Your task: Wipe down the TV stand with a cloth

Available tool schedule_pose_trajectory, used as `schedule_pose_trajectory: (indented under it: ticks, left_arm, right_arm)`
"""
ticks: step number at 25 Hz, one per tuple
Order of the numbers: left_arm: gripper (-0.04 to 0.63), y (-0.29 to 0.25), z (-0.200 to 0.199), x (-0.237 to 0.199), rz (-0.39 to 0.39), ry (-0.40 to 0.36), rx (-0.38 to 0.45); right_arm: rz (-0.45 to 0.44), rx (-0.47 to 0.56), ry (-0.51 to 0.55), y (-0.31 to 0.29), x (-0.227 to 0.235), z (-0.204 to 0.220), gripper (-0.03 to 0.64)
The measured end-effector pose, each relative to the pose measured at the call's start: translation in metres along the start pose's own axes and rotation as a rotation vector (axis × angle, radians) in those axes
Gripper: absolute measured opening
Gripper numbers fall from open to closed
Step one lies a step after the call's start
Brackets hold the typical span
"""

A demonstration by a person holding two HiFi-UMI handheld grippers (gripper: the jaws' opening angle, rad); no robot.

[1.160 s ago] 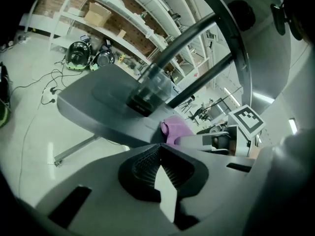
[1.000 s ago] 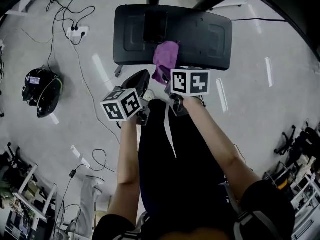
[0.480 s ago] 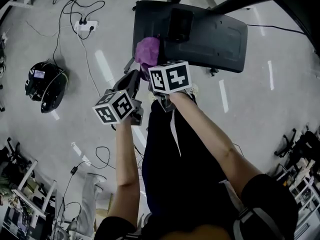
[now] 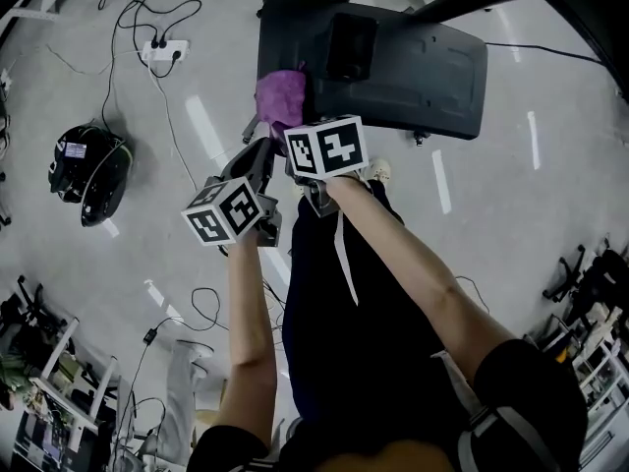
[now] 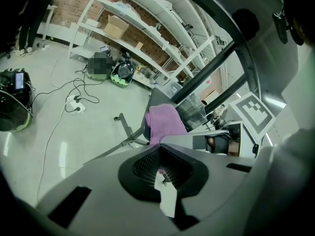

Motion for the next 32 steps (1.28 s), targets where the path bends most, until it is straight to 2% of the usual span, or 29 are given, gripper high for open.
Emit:
schedule_pose_trajectory:
  ticks: [9, 16, 32]
  left_arm:
    - [0.008, -0.028, 0.012, 0.035, 0.040, -0.035, -0.032]
    - [0.008, -0.048, 0.030, 0.065, 0.065, -0.063, -0.078]
    - [0.006, -0.083, 0.064, 0.137, 0.078, -0.090, -0.114]
  right_arm:
    - [0.010, 0.035, -0.135, 0.031, 0.050, 0.012, 0.089]
    - [0.043, 0.054, -0.161, 0.058, 0.083, 0.021, 0.089]
    - [0.070, 0.136, -0.289, 0.133, 0.170, 0.025, 0.089]
Point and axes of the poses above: the fingertips, and each gripper's own axes: y backward along the fingers, x to its right, z out of its underside, the point moved 7 cm from there along y, backward along the fingers, and after that the axes turned 1 degree about z, right-handed, at the moved point
